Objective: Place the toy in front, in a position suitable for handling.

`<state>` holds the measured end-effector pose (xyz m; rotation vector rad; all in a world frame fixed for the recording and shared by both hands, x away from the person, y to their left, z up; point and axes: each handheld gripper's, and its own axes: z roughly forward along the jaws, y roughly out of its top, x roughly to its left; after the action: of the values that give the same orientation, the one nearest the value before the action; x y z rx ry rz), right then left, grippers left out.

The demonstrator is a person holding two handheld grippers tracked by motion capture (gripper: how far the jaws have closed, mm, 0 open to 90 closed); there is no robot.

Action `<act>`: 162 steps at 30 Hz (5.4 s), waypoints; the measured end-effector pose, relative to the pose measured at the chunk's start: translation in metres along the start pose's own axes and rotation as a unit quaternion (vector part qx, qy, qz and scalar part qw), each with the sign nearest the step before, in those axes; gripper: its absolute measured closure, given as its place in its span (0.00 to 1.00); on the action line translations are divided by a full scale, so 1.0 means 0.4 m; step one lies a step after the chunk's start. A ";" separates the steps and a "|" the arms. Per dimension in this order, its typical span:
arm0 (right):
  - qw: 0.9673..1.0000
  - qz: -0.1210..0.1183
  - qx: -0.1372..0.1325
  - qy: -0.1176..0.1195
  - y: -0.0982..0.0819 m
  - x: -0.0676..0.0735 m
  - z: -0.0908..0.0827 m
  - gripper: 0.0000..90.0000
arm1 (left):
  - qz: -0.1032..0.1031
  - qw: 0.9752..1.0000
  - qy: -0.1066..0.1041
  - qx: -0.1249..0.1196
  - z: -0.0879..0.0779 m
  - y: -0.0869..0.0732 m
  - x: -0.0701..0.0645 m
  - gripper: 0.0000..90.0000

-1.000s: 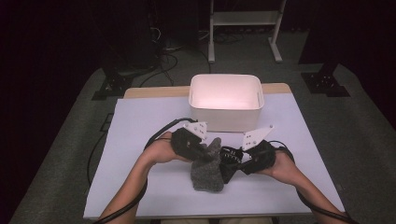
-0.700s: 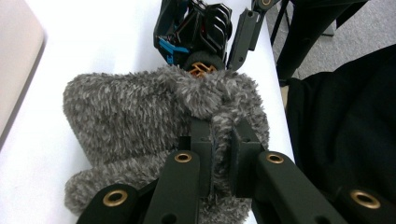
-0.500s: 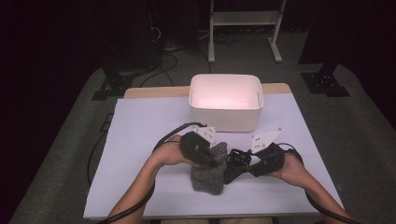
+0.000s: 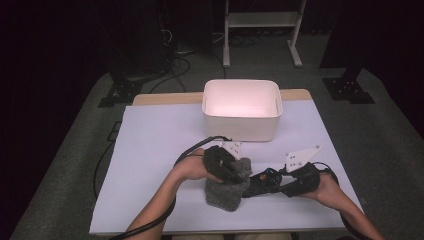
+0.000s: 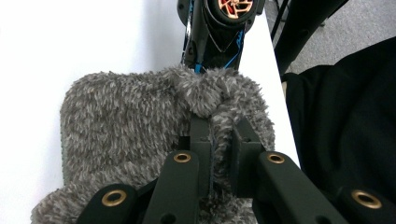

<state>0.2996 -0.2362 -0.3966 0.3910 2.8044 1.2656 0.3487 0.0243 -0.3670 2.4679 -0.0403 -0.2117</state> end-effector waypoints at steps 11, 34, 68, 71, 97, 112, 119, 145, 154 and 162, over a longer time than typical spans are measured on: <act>0.999 0.037 -0.001 -0.004 -0.112 0.002 0.009 0.61 | 0.023 0.999 0.000 0.027 0.051 0.058 -0.003 0.92; 0.999 0.008 0.021 -0.029 -0.084 0.021 0.040 0.61 | 0.045 0.998 -0.009 0.046 0.086 0.098 -0.013 0.91; 0.991 -0.039 0.130 -0.023 0.042 0.023 0.139 0.63 | -0.003 0.999 0.022 0.045 0.007 -0.060 -0.008 0.91; 0.990 -0.044 0.129 -0.027 0.042 0.028 0.139 0.63 | -0.012 0.999 0.023 0.039 0.001 -0.087 -0.009 0.91; 0.999 -0.031 -0.035 0.015 0.150 0.001 0.232 0.64 | -0.023 0.998 0.059 -0.020 -0.170 -0.119 -0.036 0.91; 0.997 -0.032 -0.063 -0.008 0.088 0.025 0.158 0.62 | -0.025 0.999 0.040 -0.026 -0.134 -0.109 -0.025 0.91; 0.998 -0.043 -0.024 -0.025 0.090 0.035 0.113 0.62 | -0.012 0.999 0.029 -0.035 -0.115 -0.082 -0.027 0.91; 0.997 -0.031 -0.063 0.016 0.173 0.015 0.178 0.63 | 0.013 0.998 0.049 -0.044 -0.189 -0.037 -0.049 0.91; 0.997 -0.024 -0.074 0.010 0.158 0.020 0.164 0.64 | 0.025 0.998 0.038 -0.042 -0.177 -0.020 -0.051 0.91; 0.997 -0.038 -0.070 0.004 0.179 0.035 0.184 0.65 | 0.051 0.997 0.038 -0.053 -0.206 0.033 -0.067 0.91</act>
<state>0.3116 -0.1334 -0.3915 0.2698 2.6874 1.4376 0.3360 0.0666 -0.2912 2.3586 -0.1197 -0.0746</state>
